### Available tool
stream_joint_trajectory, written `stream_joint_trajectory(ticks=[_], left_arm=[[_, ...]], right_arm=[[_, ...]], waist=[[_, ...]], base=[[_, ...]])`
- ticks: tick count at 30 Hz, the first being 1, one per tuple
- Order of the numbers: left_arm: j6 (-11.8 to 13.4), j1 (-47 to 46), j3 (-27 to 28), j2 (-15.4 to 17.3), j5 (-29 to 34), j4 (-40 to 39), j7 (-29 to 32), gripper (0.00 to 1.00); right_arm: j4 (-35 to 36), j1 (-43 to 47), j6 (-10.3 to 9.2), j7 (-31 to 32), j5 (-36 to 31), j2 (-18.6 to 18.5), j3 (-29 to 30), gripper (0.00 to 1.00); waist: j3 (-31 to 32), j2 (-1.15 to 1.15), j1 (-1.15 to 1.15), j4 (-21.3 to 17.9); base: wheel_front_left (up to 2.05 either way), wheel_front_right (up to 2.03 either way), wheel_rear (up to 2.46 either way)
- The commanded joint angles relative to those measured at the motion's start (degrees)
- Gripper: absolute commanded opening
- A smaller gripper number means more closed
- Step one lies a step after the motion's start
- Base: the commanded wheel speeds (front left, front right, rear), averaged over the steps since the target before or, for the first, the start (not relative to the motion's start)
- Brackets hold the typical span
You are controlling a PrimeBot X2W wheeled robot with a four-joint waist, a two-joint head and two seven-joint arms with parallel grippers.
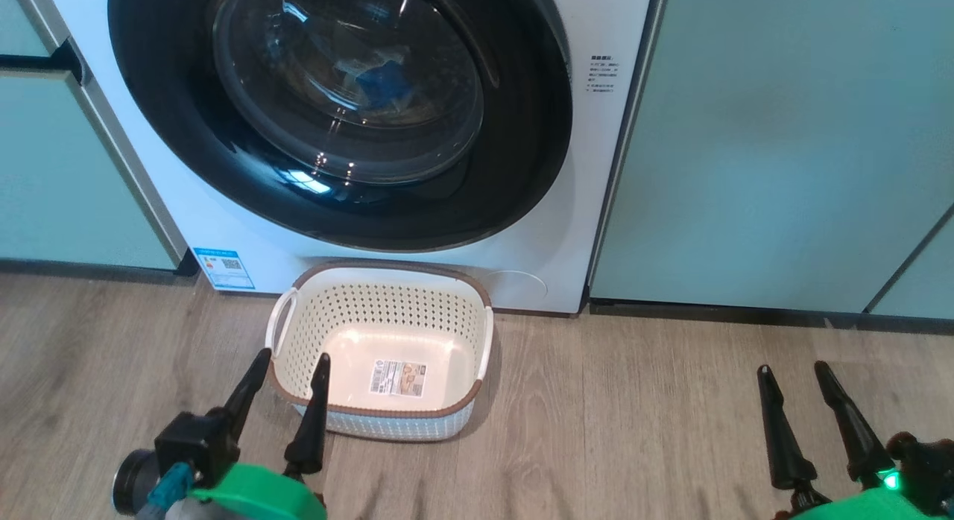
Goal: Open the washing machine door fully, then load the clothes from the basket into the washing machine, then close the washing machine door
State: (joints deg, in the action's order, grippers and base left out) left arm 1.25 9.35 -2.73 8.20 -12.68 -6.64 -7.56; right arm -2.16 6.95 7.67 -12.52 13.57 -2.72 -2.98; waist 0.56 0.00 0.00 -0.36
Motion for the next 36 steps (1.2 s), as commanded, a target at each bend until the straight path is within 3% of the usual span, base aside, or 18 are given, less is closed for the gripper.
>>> stream_joint_trajectory(ticks=[1, 26, 27, 36], left_arm=[[0.5, -2.5, 1.7, 0.9, -0.3, -2.1, -0.1, 1.00], [1.6, -2.6, 1.1, 1.4, -0.8, -2.0, -0.2, 1.00], [1.4, 0.0, -1.0, 0.3, -0.6, 0.2, 0.0, 0.00], [1.1, -0.1, -1.2, -0.5, -4.7, 3.7, 0.4, 0.00]], right_arm=[[2.0, -1.0, -0.19, 0.1, 0.3, -0.2, -1.3, 1.00], [0.5, -2.1, -0.19, -0.6, 1.3, -0.2, -2.5, 1.00], [-1.3, 0.0, 0.00, -0.1, 1.1, 0.0, -1.1, 0.00], [-4.4, -0.1, -0.01, 0.5, 5.2, -0.3, -1.2, 0.00]], waist=[[-0.1, 0.00, 0.00, 0.0], [-0.1, 0.00, 0.00, -0.4], [-0.1, 0.00, 0.00, -0.4], [-0.2, 0.00, 0.00, -0.4]], base=[[0.00, 0.00, 0.00], [0.00, 0.00, 0.00], [0.00, 0.00, 0.00], [0.00, 0.00, 0.00]])
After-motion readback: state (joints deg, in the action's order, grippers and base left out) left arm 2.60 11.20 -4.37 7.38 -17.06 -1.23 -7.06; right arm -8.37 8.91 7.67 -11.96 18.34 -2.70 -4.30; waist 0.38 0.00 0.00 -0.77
